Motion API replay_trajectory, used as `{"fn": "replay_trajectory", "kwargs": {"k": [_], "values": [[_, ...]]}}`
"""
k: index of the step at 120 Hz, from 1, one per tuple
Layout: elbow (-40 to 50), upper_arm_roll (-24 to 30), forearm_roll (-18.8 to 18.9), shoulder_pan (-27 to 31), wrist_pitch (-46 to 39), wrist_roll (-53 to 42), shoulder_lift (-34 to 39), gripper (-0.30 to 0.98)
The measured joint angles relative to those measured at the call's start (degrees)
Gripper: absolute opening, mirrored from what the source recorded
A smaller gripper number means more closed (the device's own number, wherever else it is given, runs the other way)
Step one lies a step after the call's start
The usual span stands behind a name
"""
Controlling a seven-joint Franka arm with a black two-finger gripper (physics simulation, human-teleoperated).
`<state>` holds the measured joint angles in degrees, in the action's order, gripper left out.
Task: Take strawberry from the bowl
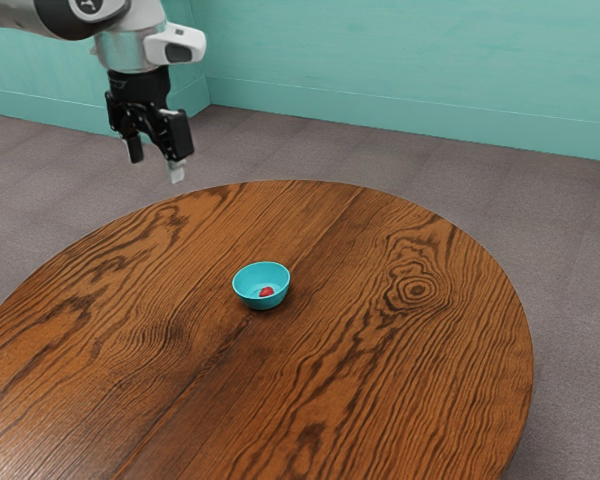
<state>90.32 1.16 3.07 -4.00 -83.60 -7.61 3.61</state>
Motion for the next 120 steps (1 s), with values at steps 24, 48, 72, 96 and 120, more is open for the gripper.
{"fn": "replay_trajectory", "kwargs": {"k": [24,48,72,96,120], "values": [[1.07,0.31,-0.70,0.60,-0.03,1.02,0.64,0.69],[0.68,0.10,-1.33,-1.13,-2.76,-1.42,-9.28,0.69],[-3.80,-0.10,-1.24,-0.19,-9.09,-9.24,-20.64,0.69],[-7.53,-1.13,-0.99,0.04,-15.20,-24.41,-28.46,0.69],[-8.02,-1.37,-1.06,-0.24,-20.50,-40.02,-31.97,0.69]]}}
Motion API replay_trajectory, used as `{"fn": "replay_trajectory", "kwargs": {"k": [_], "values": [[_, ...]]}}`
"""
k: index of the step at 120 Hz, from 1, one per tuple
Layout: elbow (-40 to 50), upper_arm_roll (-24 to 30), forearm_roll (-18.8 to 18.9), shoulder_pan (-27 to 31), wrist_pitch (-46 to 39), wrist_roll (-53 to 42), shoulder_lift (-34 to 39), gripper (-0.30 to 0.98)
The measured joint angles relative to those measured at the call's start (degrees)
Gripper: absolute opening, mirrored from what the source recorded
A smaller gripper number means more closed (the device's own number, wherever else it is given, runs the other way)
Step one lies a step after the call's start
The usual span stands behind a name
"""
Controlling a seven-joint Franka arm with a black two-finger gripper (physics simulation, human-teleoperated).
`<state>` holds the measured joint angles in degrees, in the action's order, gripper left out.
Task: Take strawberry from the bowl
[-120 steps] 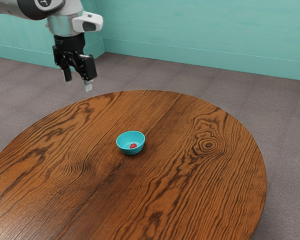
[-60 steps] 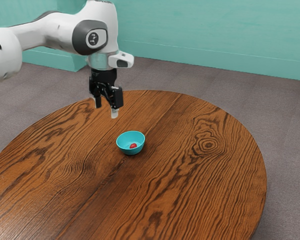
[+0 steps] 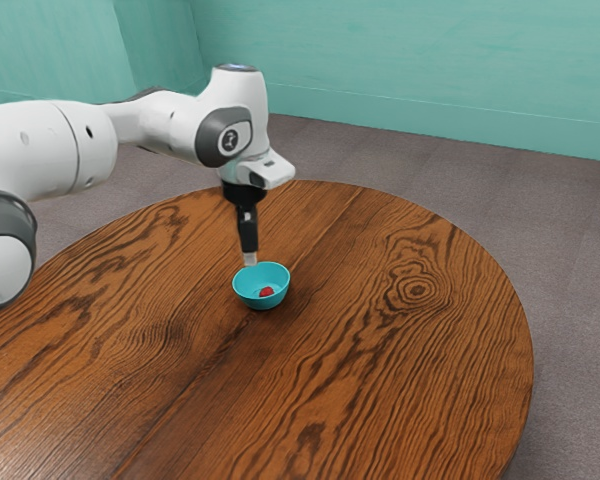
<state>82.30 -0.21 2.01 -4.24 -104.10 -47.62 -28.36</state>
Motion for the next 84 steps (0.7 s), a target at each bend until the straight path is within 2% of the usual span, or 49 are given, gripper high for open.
{"fn": "replay_trajectory", "kwargs": {"k": [40,64,84], "values": [[0.56,0.03,-0.23,0.01,-3.81,-25.07,-2.91,0.68],[0.68,0.02,-0.68,0.11,-4.73,-36.53,-3.16,0.50],[-2.68,-0.13,-0.91,0.31,-6.96,-43.39,-7.76,0.45]]}}
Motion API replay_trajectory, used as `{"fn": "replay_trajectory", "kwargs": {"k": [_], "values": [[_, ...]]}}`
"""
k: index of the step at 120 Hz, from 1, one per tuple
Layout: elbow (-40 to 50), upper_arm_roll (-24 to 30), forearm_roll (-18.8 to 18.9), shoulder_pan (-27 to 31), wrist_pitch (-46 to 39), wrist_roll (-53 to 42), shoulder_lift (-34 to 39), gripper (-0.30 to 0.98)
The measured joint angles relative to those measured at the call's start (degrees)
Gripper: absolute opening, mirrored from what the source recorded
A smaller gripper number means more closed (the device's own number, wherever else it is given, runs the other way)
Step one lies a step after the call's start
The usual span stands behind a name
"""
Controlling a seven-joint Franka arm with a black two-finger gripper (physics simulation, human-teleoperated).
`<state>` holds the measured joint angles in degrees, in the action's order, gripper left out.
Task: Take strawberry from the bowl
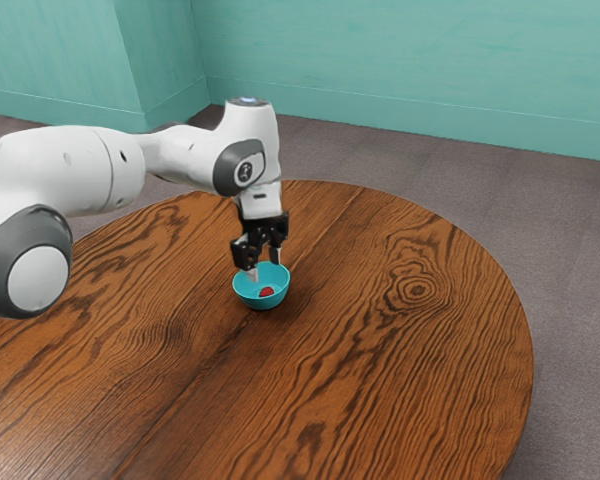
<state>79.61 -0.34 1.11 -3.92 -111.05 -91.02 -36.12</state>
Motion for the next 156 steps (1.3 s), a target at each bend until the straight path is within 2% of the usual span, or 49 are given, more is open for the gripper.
{"fn": "replay_trajectory", "kwargs": {"k": [42,70,156], "values": [[-1.47,-1.26,-3.38,1.25,-3.17,-9.20,-2.98,0.43],[-1.40,-1.33,-4.20,1.20,-4.49,-12.85,-4.06,0.42],[-1.03,-1.33,-6.39,1.72,-7.49,-16.85,-6.05,0.41]]}}
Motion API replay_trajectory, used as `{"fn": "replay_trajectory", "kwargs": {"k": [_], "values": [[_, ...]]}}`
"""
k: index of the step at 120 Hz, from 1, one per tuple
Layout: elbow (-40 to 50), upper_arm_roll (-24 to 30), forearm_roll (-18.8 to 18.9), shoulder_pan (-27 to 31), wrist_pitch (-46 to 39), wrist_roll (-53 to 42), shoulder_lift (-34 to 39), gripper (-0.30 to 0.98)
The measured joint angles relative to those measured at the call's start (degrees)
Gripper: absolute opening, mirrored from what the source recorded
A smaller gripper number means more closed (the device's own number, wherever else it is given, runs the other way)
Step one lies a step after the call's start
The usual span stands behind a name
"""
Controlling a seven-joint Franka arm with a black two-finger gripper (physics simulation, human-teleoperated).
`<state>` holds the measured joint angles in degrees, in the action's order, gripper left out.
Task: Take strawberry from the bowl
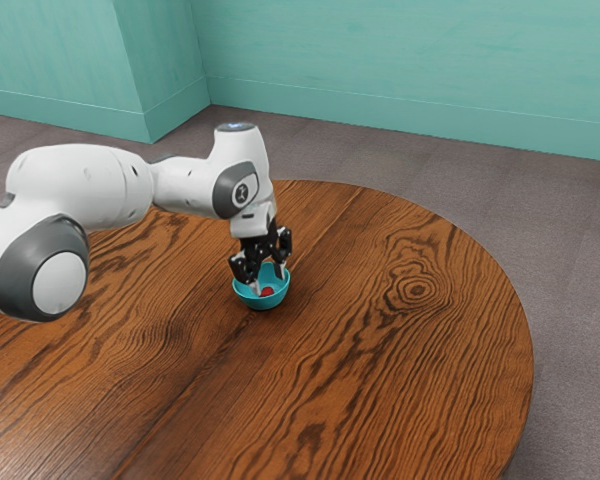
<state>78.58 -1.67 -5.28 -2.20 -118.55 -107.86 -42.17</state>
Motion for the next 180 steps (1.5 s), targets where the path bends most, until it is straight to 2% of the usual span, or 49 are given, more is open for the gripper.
{"fn": "replay_trajectory", "kwargs": {"k": [29,70,100,162,180], "values": [[-0.01,-0.01,-0.65,0.37,-0.78,-0.49,-0.66,0.40],[0.69,-0.08,-1.43,0.44,-1.22,-0.95,-0.18,0.30],[1.58,-0.25,-2.86,0.79,-1.30,-1.22,-0.14,0.29],[1.59,-0.20,-3.15,0.97,-1.74,-1.58,-1.03,0.29],[1.59,-0.26,-3.09,0.94,-1.80,-1.87,-0.90,0.20]]}}
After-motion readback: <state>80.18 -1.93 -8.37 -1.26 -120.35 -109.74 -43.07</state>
